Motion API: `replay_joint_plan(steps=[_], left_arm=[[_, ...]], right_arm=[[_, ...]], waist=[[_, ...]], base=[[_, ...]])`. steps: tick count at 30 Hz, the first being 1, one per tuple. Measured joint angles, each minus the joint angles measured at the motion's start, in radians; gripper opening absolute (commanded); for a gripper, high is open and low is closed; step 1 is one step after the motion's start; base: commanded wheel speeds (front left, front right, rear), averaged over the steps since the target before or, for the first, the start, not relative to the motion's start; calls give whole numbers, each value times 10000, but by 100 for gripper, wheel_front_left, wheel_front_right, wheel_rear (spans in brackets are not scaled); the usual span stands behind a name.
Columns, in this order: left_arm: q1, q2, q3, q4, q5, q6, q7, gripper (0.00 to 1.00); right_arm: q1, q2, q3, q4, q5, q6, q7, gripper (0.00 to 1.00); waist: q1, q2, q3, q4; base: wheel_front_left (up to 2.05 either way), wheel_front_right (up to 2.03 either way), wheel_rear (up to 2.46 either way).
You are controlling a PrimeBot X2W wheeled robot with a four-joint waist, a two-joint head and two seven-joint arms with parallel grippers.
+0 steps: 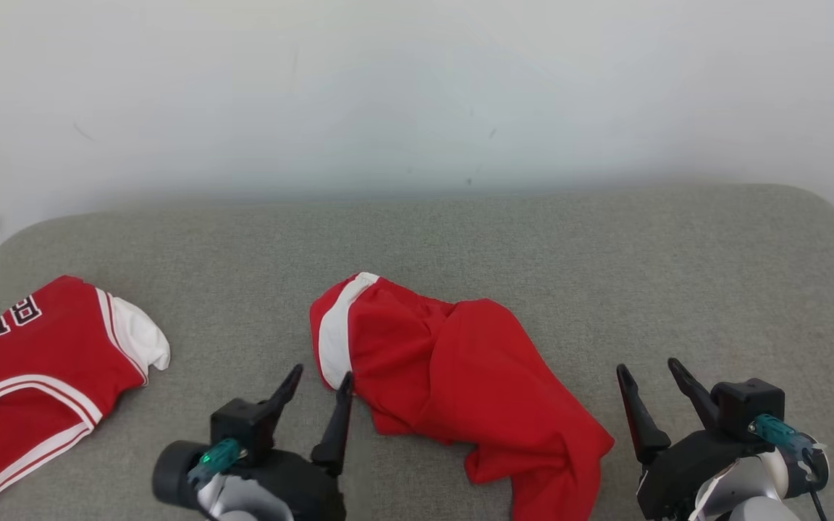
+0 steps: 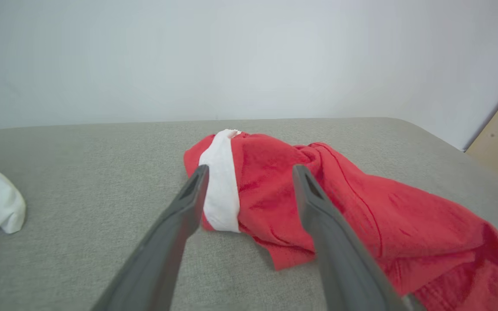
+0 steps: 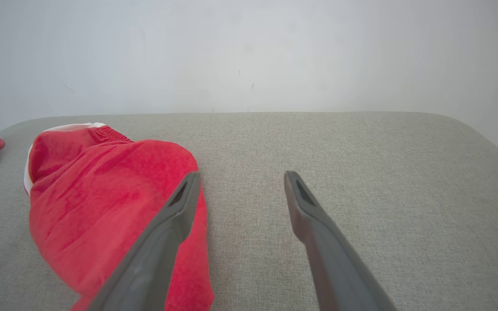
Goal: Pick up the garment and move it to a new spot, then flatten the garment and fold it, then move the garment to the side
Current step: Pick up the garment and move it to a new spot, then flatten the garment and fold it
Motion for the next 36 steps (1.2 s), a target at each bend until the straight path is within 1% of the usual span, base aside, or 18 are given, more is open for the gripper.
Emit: replay_joint_plan(steps=[7, 9, 16, 22, 25, 31, 36], left_arm=[[923, -27, 1695, -176, 1039, -2, -163, 100], [1203, -25, 2194, -322, 1269, 0, -178, 100], [2108, -207, 3684, -1058, 2638, 0, -261, 100], [2732, -621, 4343, -1779, 3375, 0, -261, 100], [2778, -757, 4431, -2073, 3626, -2, -261, 100], [2888, -892, 4905, -2646, 4098, 0, -207, 100], [3126, -993, 4962, -2986, 4263, 0, -44, 100]], right_arm=[[251, -8, -92, -203, 88, -75, -31, 100], [257, 0, -82, -217, 96, -75, -27, 100], [357, 15, -90, -261, 176, -86, -29, 100], [359, 13, -109, -316, 209, -86, -25, 100], [383, -15, -174, -399, 244, -134, -25, 100], [346, -6, -111, -500, 242, -159, 23, 100], [340, -12, -81, -535, 244, -159, 94, 100]], waist=[[-1, 0, -23, 220], [0, 0, -25, 267], [0, 0, -26, 316], [0, 0, 19, 334], [0, 0, 49, 386], [0, 0, 121, 458], [0, 0, 178, 489]], base=[[0, 0, 0], [0, 0, 0], [0, 0, 0], [0, 0, 0], [0, 0, 0], [0, 0, 0], [0, 0, 0]])
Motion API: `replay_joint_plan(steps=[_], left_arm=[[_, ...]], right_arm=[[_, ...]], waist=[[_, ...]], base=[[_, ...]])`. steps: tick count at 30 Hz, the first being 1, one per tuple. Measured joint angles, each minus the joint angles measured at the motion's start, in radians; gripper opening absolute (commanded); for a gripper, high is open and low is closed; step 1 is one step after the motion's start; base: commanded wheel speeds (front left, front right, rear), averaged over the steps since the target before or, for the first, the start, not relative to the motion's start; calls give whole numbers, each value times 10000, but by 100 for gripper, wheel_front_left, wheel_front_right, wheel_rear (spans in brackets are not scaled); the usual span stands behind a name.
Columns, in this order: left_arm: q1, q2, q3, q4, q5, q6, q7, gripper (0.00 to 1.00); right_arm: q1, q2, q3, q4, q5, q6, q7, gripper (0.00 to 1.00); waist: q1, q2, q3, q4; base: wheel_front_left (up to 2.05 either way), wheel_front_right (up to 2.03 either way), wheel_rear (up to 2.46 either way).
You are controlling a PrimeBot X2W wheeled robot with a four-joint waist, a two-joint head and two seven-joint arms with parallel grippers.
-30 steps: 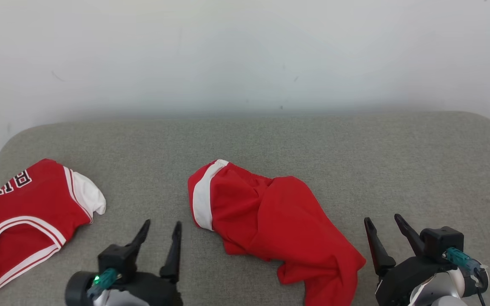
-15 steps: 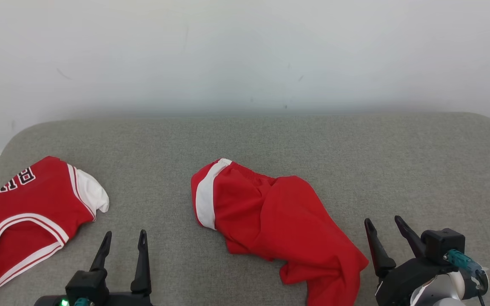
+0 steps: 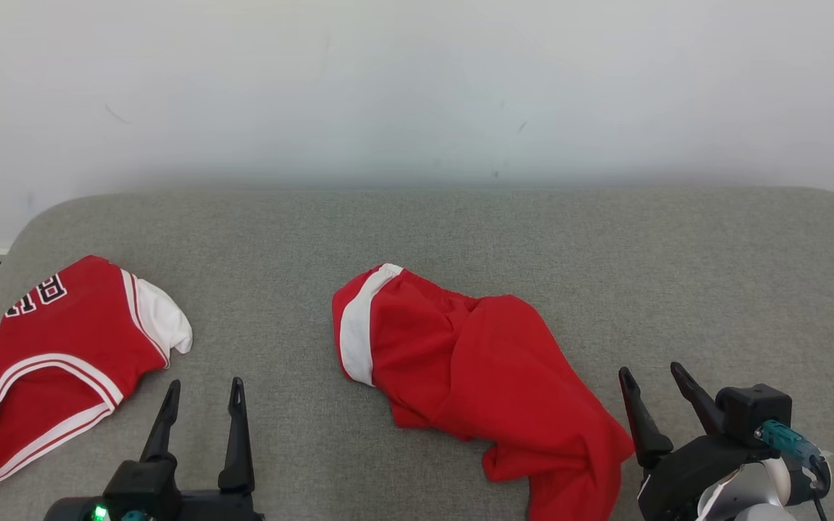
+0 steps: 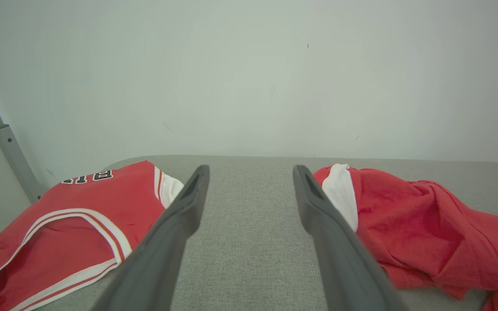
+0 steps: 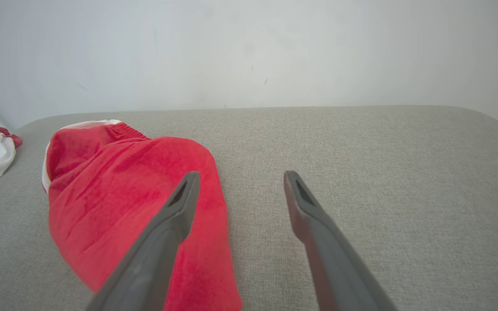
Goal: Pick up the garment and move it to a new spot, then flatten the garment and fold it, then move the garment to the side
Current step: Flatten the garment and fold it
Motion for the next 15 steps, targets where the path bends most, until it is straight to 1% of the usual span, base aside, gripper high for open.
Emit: replay_joint_plan(steps=[9, 13, 15], left_arm=[[18, -61, -169, -268, 309, 0, 376, 100], [14, -96, -370, -326, 320, 0, 523, 100], [12, -105, -439, -359, 324, 0, 625, 100]], right_arm=[[-329, -42, 65, -48, -2, 59, 113, 100], [-460, -4, 190, -35, 23, 201, 203, 100], [-642, -4, 305, 40, 29, 334, 293, 100]], waist=[[0, 0, 31, 223], [0, 0, 4, 330], [0, 1, -2, 408]], base=[[0, 0, 0], [0, 0, 0], [0, 0, 0]])
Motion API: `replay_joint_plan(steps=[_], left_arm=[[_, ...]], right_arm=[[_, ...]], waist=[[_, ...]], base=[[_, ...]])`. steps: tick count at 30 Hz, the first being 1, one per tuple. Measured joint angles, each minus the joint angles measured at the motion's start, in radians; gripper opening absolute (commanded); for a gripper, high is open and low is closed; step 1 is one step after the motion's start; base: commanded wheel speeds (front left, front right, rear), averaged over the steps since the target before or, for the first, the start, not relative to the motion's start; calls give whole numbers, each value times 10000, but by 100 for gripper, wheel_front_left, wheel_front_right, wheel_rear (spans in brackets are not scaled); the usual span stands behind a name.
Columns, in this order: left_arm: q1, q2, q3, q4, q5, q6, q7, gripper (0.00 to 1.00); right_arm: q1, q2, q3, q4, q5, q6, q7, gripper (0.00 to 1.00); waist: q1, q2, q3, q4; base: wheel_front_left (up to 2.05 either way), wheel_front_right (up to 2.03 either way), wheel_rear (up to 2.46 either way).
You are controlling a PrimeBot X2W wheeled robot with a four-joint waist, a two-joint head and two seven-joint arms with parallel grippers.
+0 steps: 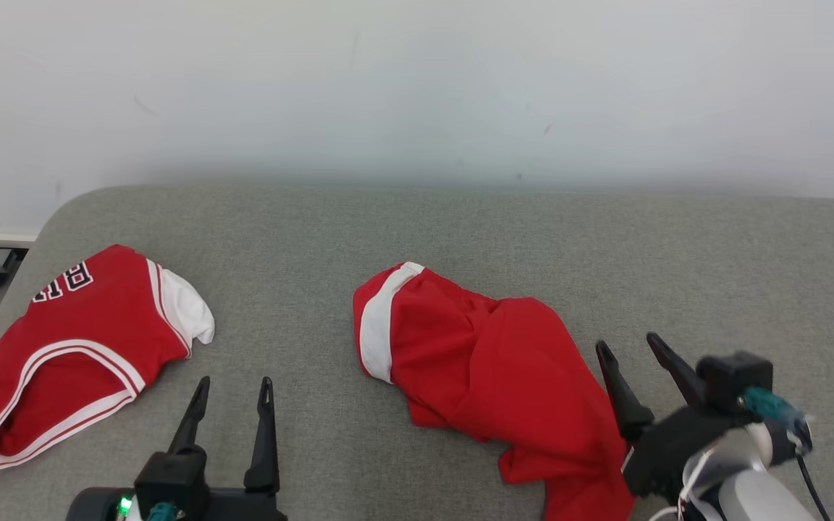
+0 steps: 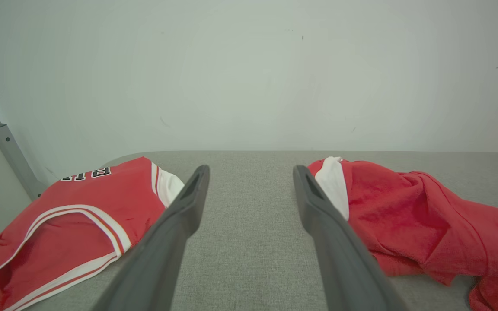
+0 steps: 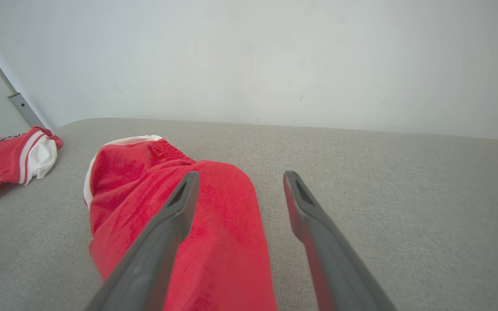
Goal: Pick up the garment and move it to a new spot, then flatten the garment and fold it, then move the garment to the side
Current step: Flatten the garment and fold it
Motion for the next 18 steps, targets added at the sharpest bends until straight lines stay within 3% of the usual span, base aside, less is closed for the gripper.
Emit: replay_joint_plan(steps=[8, 18], left_arm=[[-170, -21, -499, -115, 0, 0, 247, 100], [-160, -50, -543, -219, -33, 0, 437, 100]], right_arm=[[-1653, 176, 437, 886, 295, 677, 790, 100], [-2364, 445, 1156, 2936, 533, 1078, 2477, 100]], waist=[[0, 0, -1, 440], [1, 0, 31, 1043]], base=[[0, 0, 0], [0, 0, 0]])
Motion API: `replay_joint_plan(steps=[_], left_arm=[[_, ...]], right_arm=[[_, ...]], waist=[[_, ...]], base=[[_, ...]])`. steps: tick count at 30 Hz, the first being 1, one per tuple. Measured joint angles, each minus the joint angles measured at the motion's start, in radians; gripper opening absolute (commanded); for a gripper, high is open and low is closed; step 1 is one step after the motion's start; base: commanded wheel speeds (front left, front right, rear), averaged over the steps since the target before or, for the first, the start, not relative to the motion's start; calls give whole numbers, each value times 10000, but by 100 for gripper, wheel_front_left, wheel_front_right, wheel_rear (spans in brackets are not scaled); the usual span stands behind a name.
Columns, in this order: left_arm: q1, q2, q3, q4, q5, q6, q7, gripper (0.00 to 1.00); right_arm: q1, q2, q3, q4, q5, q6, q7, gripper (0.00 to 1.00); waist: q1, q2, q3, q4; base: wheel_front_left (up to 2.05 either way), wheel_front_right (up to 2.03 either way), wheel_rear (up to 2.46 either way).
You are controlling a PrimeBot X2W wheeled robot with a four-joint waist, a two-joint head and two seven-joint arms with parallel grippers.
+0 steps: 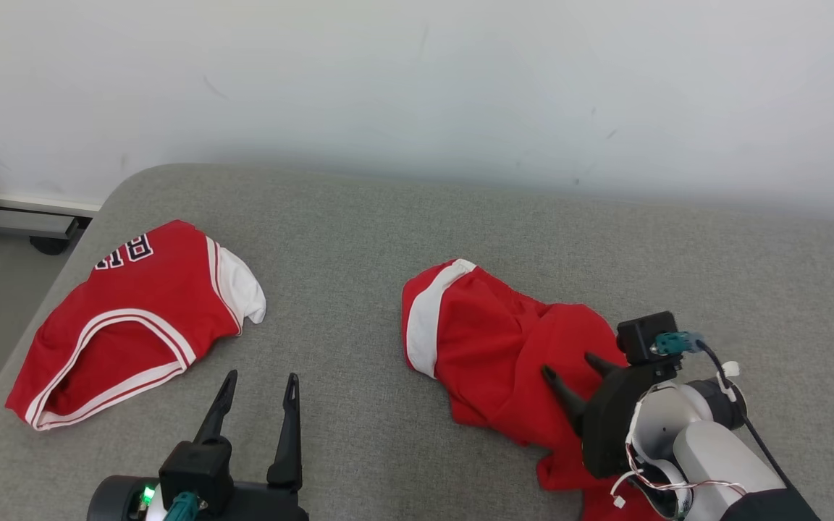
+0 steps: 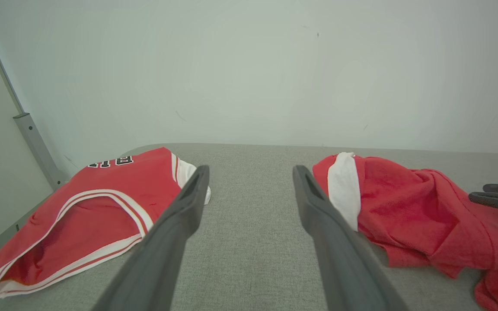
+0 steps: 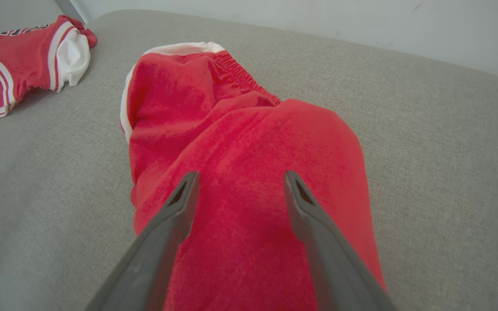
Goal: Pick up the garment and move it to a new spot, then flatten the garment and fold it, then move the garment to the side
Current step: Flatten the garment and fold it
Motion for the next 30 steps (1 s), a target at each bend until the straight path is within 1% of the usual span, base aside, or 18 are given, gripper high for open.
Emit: replay_joint_plan(steps=[5, 9, 10, 11, 15, 18, 21, 25, 30], left_arm=[[1, -6, -48, -84, -36, 0, 71, 100], [-1, -8, -82, -115, -105, 0, 146, 100], [-1, -8, -84, -121, -107, 0, 148, 100], [-1, -10, -86, -138, -115, 0, 157, 100], [16, -19, 44, -209, -313, 0, 159, 100], [21, -17, 272, -244, -313, 0, 190, 100], [35, -23, 347, -268, -347, 0, 192, 100], [175, -25, 364, -336, -368, 0, 192, 100], [255, -23, 347, -370, -370, 0, 234, 100]], right_arm=[[-281, 38, 364, 1058, -12, 42, 957, 100], [-494, 81, 516, 1513, -54, 46, 1313, 100], [-553, 107, 545, 1615, -96, 59, 1404, 76], [-617, 113, 612, 1708, -121, 100, 1476, 0], [-916, 173, 606, 1870, -169, 173, 1455, 0], [-1369, 194, 201, 1762, -84, 173, 951, 0], [-1390, -4, -203, 1524, 100, 165, 439, 0], [-967, -314, -941, 940, 441, 75, -458, 0], [225, -606, -1724, 267, 869, -121, -1354, 0]], waist=[[0, 0, 37, 47], [0, 0, 73, 73], [0, 0, 85, 82], [0, 0, 97, 91], [0, 0, 139, 94], [0, 0, 158, -52], [0, 0, 152, -217], [0, 1, 128, -508], [0, 0, 92, -947]], base=[[0, 0, 0], [0, 0, 0], [0, 0, 0], [0, 0, 0], [0, 0, 0], [0, 0, 0], [0, 0, 0], [0, 0, 0], [0, 0, 0]])
